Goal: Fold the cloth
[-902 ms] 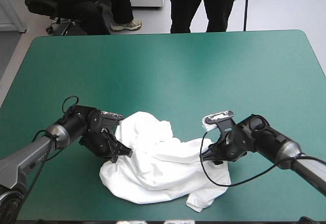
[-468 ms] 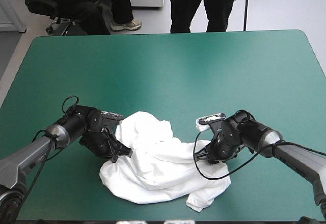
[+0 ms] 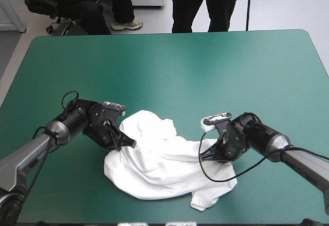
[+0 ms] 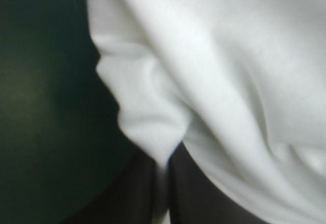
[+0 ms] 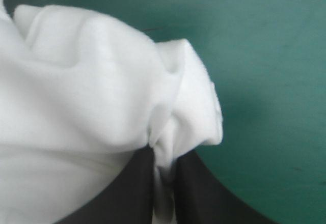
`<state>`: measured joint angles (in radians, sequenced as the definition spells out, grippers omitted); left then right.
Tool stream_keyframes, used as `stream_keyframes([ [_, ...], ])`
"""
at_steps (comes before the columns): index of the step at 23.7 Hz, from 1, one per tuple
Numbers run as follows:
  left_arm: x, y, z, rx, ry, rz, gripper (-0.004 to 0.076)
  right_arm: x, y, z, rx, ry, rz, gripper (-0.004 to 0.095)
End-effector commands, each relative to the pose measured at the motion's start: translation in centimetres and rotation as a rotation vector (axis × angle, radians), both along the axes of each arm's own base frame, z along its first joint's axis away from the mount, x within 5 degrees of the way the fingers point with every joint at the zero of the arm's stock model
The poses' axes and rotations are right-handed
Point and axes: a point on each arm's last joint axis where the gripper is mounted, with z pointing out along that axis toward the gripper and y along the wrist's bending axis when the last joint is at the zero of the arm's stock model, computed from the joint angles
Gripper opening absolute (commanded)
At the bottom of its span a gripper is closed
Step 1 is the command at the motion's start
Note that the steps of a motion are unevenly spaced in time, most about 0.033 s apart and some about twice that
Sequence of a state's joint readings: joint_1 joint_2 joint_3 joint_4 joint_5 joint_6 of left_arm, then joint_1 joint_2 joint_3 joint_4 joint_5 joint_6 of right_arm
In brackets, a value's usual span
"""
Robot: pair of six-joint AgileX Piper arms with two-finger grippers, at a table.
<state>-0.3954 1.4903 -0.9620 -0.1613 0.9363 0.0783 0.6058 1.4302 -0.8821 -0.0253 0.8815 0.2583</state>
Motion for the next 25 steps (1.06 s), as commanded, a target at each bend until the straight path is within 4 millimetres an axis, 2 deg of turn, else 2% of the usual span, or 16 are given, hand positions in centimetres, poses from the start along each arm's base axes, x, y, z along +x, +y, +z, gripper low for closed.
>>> stream_keyframes([
  [1,0.6,0.0,5.7,-0.044,-0.2,-0.015,-0.0017,0.3,-0.9,4.7,-0.007,-0.165,0.011,-0.0017],
  [4,1.0,0.3,9.4,-0.03,-0.301,-0.008,-0.0017,0.4,-1.6,8.6,-0.019,-0.28,0.017,-0.0018],
  [5,1.1,0.6,12.3,-0.018,-0.387,0.003,-0.0017,0.4,-2.0,11.4,-0.007,-0.348,0.007,-0.0018],
  [6,1.2,0.8,13.7,-0.016,-0.432,0.007,-0.0017,0.3,-2.1,12.6,-0.002,-0.376,0.002,-0.0018],
  [7,1.0,1.2,17.0,-0.025,-0.545,0.012,-0.0017,0.2,-2.6,15.6,0.012,-0.466,-0.005,-0.0018],
  [8,0.8,1.4,18.4,-0.033,-0.593,0.016,-0.0017,0.1,-2.8,16.8,0.014,-0.506,-0.004,-0.0018],
  [9,0.3,1.7,21.8,-0.059,-0.703,0.027,-0.0017,0.0,-3.2,19.8,0.028,-0.602,0.0,-0.0017],
  [10,0.1,1.9,23.1,-0.063,-0.748,0.03,-0.0017,-0.2,-3.4,21.5,0.043,-0.65,-0.002,-0.0017],
  [11,-0.6,2.4,26.3,-0.079,-0.853,0.043,-0.0017,-0.8,-3.8,24.8,0.088,-0.741,0.0,-0.0017],
  [12,-1.3,2.8,28.5,-0.107,-0.923,0.054,-0.0017,-1.5,-4.2,27.5,0.134,-0.82,-0.007,-0.0017],
  [18,-5.6,4.4,36.6,-0.224,-1.231,0.067,-0.0017,-4.6,-6.4,35.3,0.206,-1.098,0.04,-0.0017],
  [21,-9.5,5.8,40.9,-0.276,-1.432,0.036,-0.0017,-6.8,-7.9,39.3,0.245,-1.261,0.044,-0.0017],
  [22,-10.7,6.2,41.9,-0.306,-1.484,0.032,-0.0017,-7.4,-8.3,40.4,0.248,-1.311,0.046,-0.0017],
  [25,-12.9,6.9,43.3,-0.347,-1.564,0.021,-0.0017,-8.3,-9.0,41.6,0.263,-1.369,0.035,-0.0017],
])
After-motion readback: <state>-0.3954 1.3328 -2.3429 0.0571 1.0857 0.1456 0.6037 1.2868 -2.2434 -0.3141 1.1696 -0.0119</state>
